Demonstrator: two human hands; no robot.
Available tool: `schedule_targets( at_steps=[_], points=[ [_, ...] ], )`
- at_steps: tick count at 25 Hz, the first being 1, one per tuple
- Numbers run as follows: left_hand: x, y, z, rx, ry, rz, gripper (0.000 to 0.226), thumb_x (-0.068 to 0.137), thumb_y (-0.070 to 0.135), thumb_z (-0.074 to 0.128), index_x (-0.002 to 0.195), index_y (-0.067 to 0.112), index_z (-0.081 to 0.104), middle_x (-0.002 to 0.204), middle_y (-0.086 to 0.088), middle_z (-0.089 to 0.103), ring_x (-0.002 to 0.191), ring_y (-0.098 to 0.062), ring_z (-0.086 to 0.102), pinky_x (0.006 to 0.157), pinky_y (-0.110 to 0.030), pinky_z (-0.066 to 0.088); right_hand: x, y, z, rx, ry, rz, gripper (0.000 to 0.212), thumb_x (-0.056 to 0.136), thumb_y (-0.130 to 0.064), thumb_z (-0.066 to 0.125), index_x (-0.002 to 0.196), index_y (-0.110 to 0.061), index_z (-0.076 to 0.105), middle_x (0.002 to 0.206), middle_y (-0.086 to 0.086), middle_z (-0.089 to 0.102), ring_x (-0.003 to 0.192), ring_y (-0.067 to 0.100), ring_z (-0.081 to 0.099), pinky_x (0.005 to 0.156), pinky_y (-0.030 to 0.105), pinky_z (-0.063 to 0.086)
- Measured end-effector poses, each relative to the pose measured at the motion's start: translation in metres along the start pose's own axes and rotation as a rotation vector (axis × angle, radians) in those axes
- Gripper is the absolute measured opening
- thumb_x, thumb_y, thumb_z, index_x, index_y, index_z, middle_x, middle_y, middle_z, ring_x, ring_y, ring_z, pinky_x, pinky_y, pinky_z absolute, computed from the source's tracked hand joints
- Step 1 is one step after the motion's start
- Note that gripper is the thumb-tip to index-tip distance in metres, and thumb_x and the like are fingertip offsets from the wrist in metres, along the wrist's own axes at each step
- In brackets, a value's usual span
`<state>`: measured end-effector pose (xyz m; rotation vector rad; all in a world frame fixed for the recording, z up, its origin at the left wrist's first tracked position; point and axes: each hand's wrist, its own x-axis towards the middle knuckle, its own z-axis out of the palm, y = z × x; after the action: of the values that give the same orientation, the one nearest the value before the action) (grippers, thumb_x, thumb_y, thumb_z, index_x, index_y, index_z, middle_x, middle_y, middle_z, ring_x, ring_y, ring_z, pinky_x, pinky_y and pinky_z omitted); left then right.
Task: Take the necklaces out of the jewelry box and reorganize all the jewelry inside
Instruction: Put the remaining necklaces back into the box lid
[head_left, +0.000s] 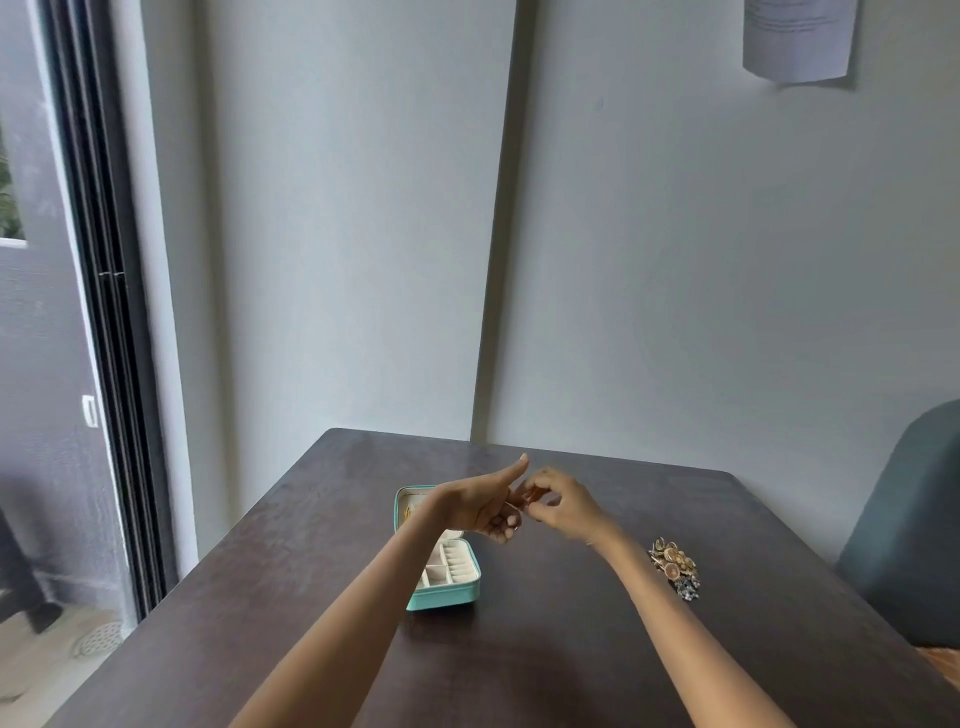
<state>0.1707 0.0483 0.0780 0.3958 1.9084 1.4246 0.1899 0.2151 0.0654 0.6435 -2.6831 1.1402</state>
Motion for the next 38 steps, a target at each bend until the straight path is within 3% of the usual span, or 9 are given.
schedule_targets(
  at_steps=[3, 9, 13, 18, 21, 24, 29, 33, 38],
  points=[
    [-0.002, 0.000, -0.001, 0.046, -0.008, -0.033, 0.080, 0.085, 0.074, 0.007, 0.078, 0.010, 0.055, 0.060, -0.002, 0.060, 0.053, -0.013, 0.057, 0.056, -0.023, 0.050, 0.005, -0.003, -0.001, -0.326, -0.124, -0.110, 0.012, 0.083, -0.020, 0.064, 0.093, -0.018, 0.072, 0.095, 0.000, 0.058, 0.084, 0.011, 0.055, 0.071, 0.023, 0.044],
    [-0.004, 0.002, -0.013, 0.086, 0.006, -0.065, 0.079, 0.091, 0.067, 0.008, 0.089, 0.006, 0.059, 0.063, -0.004, 0.062, 0.053, -0.014, 0.059, 0.056, -0.023, 0.052, 0.010, -0.014, -0.003, -0.461, -0.093, -0.184, 0.008, 0.080, -0.025, 0.066, 0.080, -0.023, 0.073, 0.087, -0.011, 0.059, 0.076, 0.006, 0.053, 0.068, 0.026, 0.045],
    [-0.010, 0.001, -0.026, 0.091, 0.116, -0.020, 0.061, 0.101, 0.047, 0.019, 0.088, 0.004, 0.060, 0.068, -0.007, 0.058, 0.056, -0.016, 0.059, 0.060, -0.025, 0.052, 0.019, -0.015, 0.003, -0.271, -0.050, -0.104, 0.006, 0.078, -0.027, 0.070, 0.082, -0.024, 0.073, 0.086, -0.019, 0.060, 0.083, 0.003, 0.056, 0.073, 0.022, 0.047],
    [-0.011, -0.006, -0.024, 0.071, 0.240, -0.045, 0.042, 0.103, 0.035, 0.027, 0.077, 0.008, 0.047, 0.051, -0.006, 0.054, 0.046, -0.018, 0.056, 0.051, -0.027, 0.050, 0.027, -0.009, 0.033, -0.110, 0.071, -0.021, 0.006, 0.081, -0.018, 0.068, 0.085, -0.015, 0.072, 0.084, -0.011, 0.062, 0.081, 0.004, 0.058, 0.063, 0.004, 0.038],
    [-0.006, -0.008, -0.026, 0.090, 0.321, -0.061, 0.041, 0.102, 0.035, 0.031, 0.075, 0.007, 0.047, 0.048, -0.006, 0.052, 0.041, -0.018, 0.054, 0.049, -0.027, 0.049, 0.031, -0.009, 0.041, -0.119, 0.101, -0.031, 0.008, 0.081, -0.018, 0.069, 0.085, -0.012, 0.073, 0.085, -0.006, 0.064, 0.079, 0.007, 0.059, 0.066, 0.015, 0.044],
    [-0.006, -0.015, -0.041, 0.125, 0.450, -0.009, 0.036, 0.093, 0.031, 0.056, 0.071, 0.003, 0.054, 0.047, -0.006, 0.057, 0.039, -0.015, 0.057, 0.045, -0.025, 0.052, 0.026, -0.007, 0.042, -0.213, 0.097, -0.116, 0.006, 0.081, -0.017, 0.068, 0.084, -0.012, 0.072, 0.089, -0.001, 0.068, 0.083, 0.014, 0.061, 0.072, 0.027, 0.050],
    [-0.012, -0.023, -0.042, 0.027, 0.276, 0.096, 0.034, 0.096, 0.034, 0.051, 0.086, 0.002, 0.057, 0.069, -0.011, 0.056, 0.059, -0.020, 0.058, 0.057, -0.025, 0.054, 0.025, -0.006, 0.043, -0.058, 0.157, -0.010, 0.006, 0.081, -0.017, 0.069, 0.083, -0.012, 0.072, 0.088, -0.003, 0.068, 0.080, 0.010, 0.062, 0.070, 0.017, 0.046],
    [-0.016, -0.026, -0.047, -0.066, 0.200, 0.235, 0.015, 0.097, 0.020, 0.050, 0.094, 0.007, 0.057, 0.075, -0.008, 0.057, 0.062, -0.016, 0.061, 0.066, -0.027, 0.053, 0.027, -0.012, 0.043, 0.089, 0.148, 0.076, 0.005, 0.081, -0.019, 0.068, 0.078, -0.017, 0.071, 0.080, -0.010, 0.068, 0.076, 0.002, 0.059, 0.068, 0.011, 0.042],
    [-0.021, -0.034, -0.058, -0.132, 0.236, 0.365, 0.023, 0.091, 0.006, 0.057, 0.113, 0.010, 0.054, 0.087, -0.008, 0.065, 0.071, -0.015, 0.063, 0.078, -0.030, 0.051, 0.035, -0.014, 0.047, 0.281, 0.157, 0.133, 0.009, 0.080, -0.019, 0.067, 0.074, -0.022, 0.072, 0.078, -0.004, 0.074, 0.078, 0.008, 0.066, 0.082, 0.030, 0.053]
  ],
)
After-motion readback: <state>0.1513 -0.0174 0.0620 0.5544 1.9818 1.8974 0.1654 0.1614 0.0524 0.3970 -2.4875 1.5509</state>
